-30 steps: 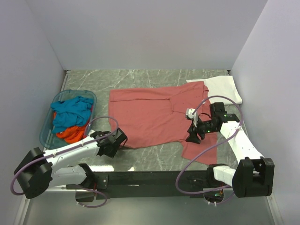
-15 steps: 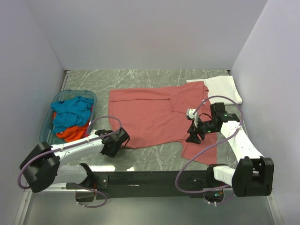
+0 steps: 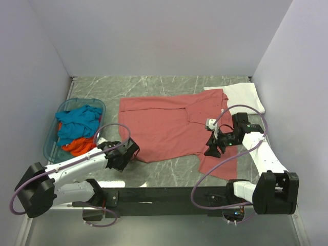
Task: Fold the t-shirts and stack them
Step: Fold the tshirt
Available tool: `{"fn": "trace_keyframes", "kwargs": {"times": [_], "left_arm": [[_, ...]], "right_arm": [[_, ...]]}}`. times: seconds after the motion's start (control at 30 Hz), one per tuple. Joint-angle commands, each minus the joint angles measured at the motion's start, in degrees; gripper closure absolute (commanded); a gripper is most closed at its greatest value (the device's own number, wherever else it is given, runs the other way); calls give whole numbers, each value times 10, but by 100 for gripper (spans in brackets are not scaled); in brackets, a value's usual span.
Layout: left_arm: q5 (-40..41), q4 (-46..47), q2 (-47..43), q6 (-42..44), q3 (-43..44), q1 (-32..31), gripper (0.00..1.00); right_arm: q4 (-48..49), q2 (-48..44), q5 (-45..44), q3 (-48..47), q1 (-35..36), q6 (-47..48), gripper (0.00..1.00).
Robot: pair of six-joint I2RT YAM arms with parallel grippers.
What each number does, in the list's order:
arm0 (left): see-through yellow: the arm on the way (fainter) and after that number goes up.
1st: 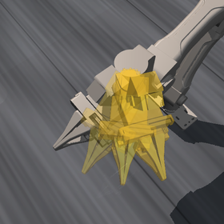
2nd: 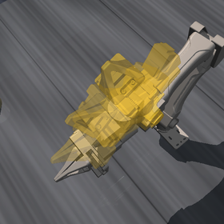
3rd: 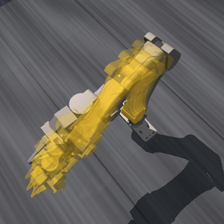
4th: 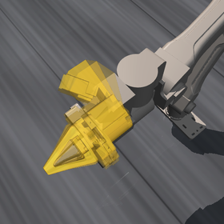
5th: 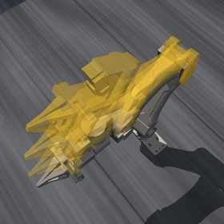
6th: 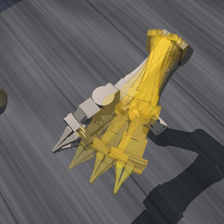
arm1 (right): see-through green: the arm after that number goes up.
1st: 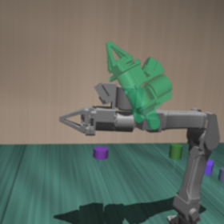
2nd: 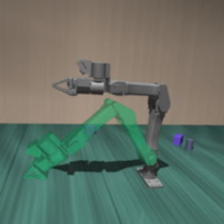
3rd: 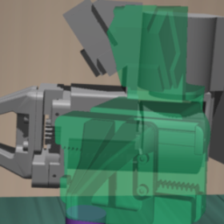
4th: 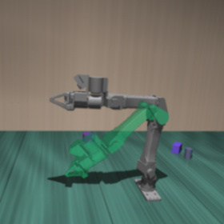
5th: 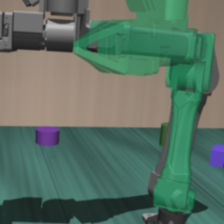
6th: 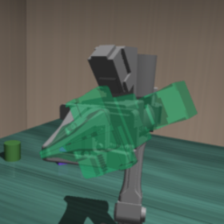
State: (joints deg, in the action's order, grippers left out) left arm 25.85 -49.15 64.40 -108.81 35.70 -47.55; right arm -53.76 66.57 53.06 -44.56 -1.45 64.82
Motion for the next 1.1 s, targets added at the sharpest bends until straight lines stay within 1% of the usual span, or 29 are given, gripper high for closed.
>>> {"fn": "trace_keyframes", "kwargs": {"times": [0.0,0.03,0.07,0.17,0.2,0.23,0.37,0.43,0.57,0.6,0.77,0.97,1.03,1.07], "left_arm": [[22,31,11,77,2,2,32],[22,43,16,92,4,2,30],[19,59,27,137,9,2,29],[11,73,48,167,16,2,28],[9,74,61,166,20,1,26],[4,77,66,170,20,2,26],[-7,119,78,179,10,2,28],[-4,142,78,180,9,2,31],[7,158,89,191,16,2,37],[12,159,92,192,17,2,42],[19,162,105,204,22,3,54],[19,173,98,209,14,4,60],[21,171,93,209,15,4,65],[23,170,89,211,15,4,65]], "right_arm": [[-15,0,19,-13,-7,16,37],[-16,-1,20,-13,-7,16,37],[-16,0,20,-13,-8,17,37],[-19,1,20,-15,-10,19,37],[-20,1,23,-15,-12,20,37],[-22,1,23,-15,-12,22,37],[-26,2,26,-16,-15,25,37],[-29,4,27,-17,-16,28,37],[-32,4,27,-19,-19,31,37],[-33,4,28,-19,-20,30,37],[-35,8,28,-18,-24,36,37],[-40,9,31,-20,-27,42,37],[-42,11,31,-22,-28,43,37],[-42,12,31,-22,-28,43,37]]}}
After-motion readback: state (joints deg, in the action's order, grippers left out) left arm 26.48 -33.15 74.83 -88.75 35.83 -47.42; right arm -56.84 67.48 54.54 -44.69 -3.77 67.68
